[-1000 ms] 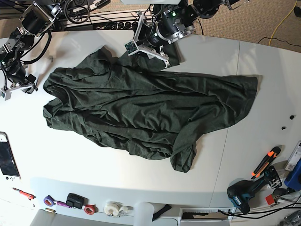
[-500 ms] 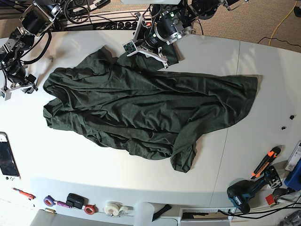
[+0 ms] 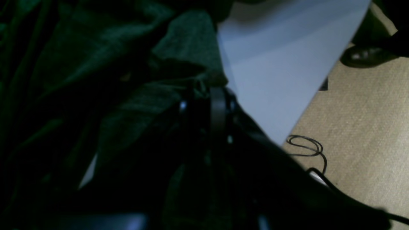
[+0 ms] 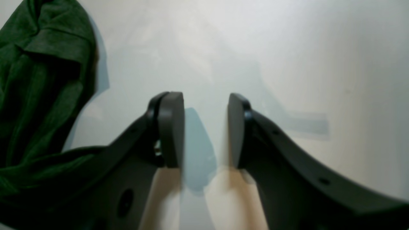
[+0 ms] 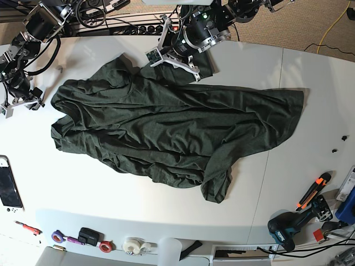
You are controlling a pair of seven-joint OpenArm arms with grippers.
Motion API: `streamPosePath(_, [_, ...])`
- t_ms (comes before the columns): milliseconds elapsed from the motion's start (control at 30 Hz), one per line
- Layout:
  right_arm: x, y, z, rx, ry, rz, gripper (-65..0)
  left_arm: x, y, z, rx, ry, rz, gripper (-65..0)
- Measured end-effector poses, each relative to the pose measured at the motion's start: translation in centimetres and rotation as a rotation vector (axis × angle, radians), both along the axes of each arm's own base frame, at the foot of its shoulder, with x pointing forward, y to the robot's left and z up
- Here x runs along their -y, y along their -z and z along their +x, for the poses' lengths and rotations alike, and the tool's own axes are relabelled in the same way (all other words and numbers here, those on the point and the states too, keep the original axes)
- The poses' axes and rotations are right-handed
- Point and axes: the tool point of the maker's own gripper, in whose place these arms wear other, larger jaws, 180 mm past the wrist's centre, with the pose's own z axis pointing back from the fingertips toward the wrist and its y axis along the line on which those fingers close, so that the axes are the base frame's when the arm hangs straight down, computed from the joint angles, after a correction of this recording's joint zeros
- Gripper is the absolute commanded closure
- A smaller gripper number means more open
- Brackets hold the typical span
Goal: Layout the t-shirt on the table in an organized manner, then fold the t-shirt properly
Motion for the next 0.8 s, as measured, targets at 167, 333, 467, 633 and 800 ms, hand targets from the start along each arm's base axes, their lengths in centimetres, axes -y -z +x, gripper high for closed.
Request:
streamPosePath(167, [0.0,0.0,0.0,0.0,0.0,0.0,-23.6,0.0,0.0,0.0,0.0,0.0,0.0,-15.4])
streamPosePath(333, [0.0,0.0,0.0,0.0,0.0,0.0,-23.6,0.0,0.0,0.0,0.0,0.0,0.001,-19.8])
streamPosePath(467, [0.0,0.0,0.0,0.0,0.0,0.0,-23.6,0.0,0.0,0.0,0.001,0.0,0.001,-19.4])
streamPosePath(633, [0.0,0.0,0.0,0.0,0.0,0.0,-23.6,0.1,-0.7,0.1,0.01,-0.001,-0.012,-18.9])
streamPosePath(800, [0.0,0.0,0.0,0.0,0.0,0.0,-23.6,0.5,-2.3,0.4,0.035,0.0,-0.048,-17.6])
